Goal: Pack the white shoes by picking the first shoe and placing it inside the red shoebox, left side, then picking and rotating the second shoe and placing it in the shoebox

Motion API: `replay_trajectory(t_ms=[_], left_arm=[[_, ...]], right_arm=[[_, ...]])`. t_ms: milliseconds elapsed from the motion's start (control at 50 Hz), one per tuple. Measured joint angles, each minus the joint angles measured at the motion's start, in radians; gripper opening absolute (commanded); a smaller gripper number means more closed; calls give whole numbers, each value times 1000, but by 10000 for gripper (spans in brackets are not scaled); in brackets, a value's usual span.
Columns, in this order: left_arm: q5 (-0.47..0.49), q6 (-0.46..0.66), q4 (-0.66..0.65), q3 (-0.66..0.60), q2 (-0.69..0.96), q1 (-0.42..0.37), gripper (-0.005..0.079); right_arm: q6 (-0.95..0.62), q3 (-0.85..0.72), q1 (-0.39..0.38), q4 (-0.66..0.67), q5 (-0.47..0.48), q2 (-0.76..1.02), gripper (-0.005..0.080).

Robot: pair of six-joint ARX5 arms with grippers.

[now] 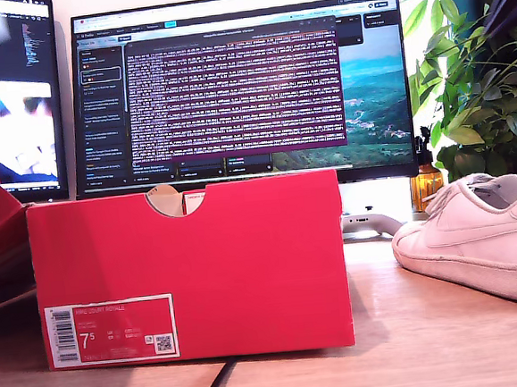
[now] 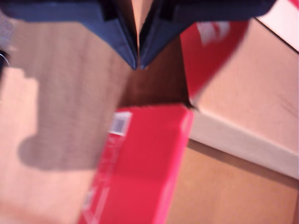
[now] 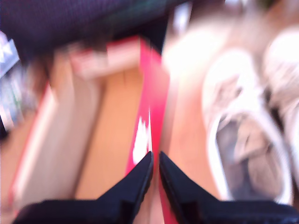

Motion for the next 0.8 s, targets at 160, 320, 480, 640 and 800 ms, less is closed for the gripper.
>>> replay_trajectory(t_ms=[160, 320, 480, 640, 800], left_arm=[[0, -40, 67, 0, 58, 0, -19], [2, -42, 98, 0, 95, 0, -19], [3, -42, 133, 0, 106, 0, -19], [18, -42, 155, 0, 116, 0, -19], [28, -42, 157, 0, 116, 0, -19]], right_arm=[[-64, 82, 41, -81, 75, 112, 62], [-136, 95, 49, -136, 109, 194, 264], [-171, 95, 62, -162, 144, 271, 304], [-208, 95, 82, -162, 176, 332, 363], [-238, 95, 94, -164, 208, 389, 388]])
